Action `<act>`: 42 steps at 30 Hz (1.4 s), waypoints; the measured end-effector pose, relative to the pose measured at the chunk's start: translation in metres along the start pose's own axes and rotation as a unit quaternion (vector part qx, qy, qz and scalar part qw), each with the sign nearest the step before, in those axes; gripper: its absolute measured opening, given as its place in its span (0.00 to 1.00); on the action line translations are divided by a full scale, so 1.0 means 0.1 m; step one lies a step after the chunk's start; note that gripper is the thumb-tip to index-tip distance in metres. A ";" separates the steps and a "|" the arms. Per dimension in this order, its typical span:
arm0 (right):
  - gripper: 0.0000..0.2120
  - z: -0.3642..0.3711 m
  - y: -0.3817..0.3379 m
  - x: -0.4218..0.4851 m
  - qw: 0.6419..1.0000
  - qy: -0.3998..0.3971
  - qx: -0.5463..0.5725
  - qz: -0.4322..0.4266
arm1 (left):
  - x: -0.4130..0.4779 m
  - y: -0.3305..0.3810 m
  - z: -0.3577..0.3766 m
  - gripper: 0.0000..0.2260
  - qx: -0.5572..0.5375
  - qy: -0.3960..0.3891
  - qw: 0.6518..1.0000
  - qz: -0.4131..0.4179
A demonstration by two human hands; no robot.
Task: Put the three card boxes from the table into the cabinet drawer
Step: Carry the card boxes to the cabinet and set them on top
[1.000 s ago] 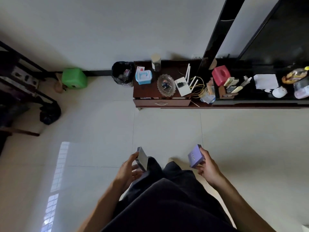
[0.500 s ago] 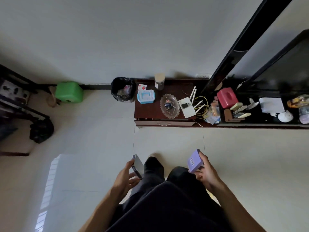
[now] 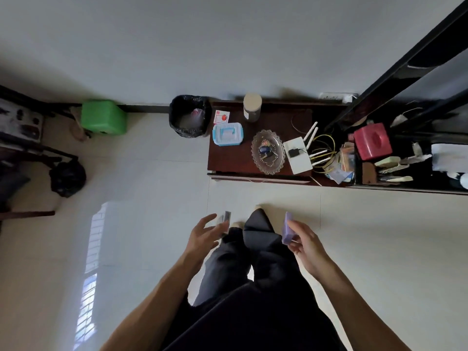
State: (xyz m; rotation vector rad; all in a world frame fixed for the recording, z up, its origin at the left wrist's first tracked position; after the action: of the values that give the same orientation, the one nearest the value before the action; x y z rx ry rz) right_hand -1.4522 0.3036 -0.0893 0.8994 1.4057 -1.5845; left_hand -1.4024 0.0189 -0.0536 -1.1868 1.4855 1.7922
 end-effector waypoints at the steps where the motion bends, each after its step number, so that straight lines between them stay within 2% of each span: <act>1: 0.29 0.01 -0.10 0.11 1.000 -0.017 -0.018 -0.004 | 0.11 0.03 0.03 0.29 0.012 0.019 1.000 0.011; 4: 0.30 0.06 -0.36 0.51 0.994 -0.022 -0.104 -0.010 | 0.50 0.18 0.12 0.28 0.089 0.061 0.993 0.041; 8: 0.42 0.20 -0.67 1.13 0.961 -0.016 -0.272 -0.039 | 1.18 0.34 0.13 0.35 0.220 0.070 0.969 0.081; 9: 0.42 0.26 -0.74 1.30 0.947 -0.021 -0.316 -0.047 | 1.38 0.38 0.12 0.38 0.266 0.067 0.957 0.090; 12: 0.24 0.47 -0.90 1.85 0.909 -0.030 -0.400 -0.112 | 2.03 0.40 0.06 0.42 0.396 0.063 0.908 0.120; 13: 0.21 0.56 -0.94 2.05 0.900 -0.032 -0.411 -0.143 | 2.26 0.40 0.04 0.43 0.431 0.064 0.891 0.129; 16: 0.25 0.81 -0.99 2.69 0.878 -0.042 -0.440 -0.185 | 2.98 0.41 -0.06 0.45 0.504 0.066 0.846 0.162; 19: 0.34 0.99 -0.87 3.49 0.828 -0.050 -0.514 -0.219 | 3.68 0.36 -0.22 0.46 0.552 0.070 0.806 0.200; 22: 0.41 1.20 -0.78 4.29 0.743 -0.018 -0.605 -0.285 | 4.42 0.26 -0.35 0.46 0.580 0.080 0.774 0.241; 25: 0.42 1.39 -0.67 4.99 0.697 -0.001 -0.647 -0.309 | 5.12 0.14 -0.45 0.45 0.599 0.077 0.756 0.253; 32: 0.41 1.65 -0.44 5.77 0.661 0.021 -0.678 -0.320 | 5.99 -0.03 -0.57 0.42 0.621 0.069 0.729 0.279; 42: 0.38 1.89 -0.44 6.02 0.616 0.073 -0.707 -0.339 | 6.35 -0.02 -0.50 0.41 0.621 0.056 0.715 0.317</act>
State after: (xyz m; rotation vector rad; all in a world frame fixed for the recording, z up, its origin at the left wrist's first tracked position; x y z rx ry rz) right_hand -1.7396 0.0491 -0.5921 -0.5768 2.5556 -0.2870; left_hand -1.6904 -0.1146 -0.6057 -0.0418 2.6486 0.5286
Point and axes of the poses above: each hand's wrist, its own x-axis towards the middle knuckle, its own z-axis out of the palm, y = z × x, the point moved 3 cm from there along x, towards the middle knuckle, and after that the axes turned 2 degrees about -y, right-handed, at the moved point
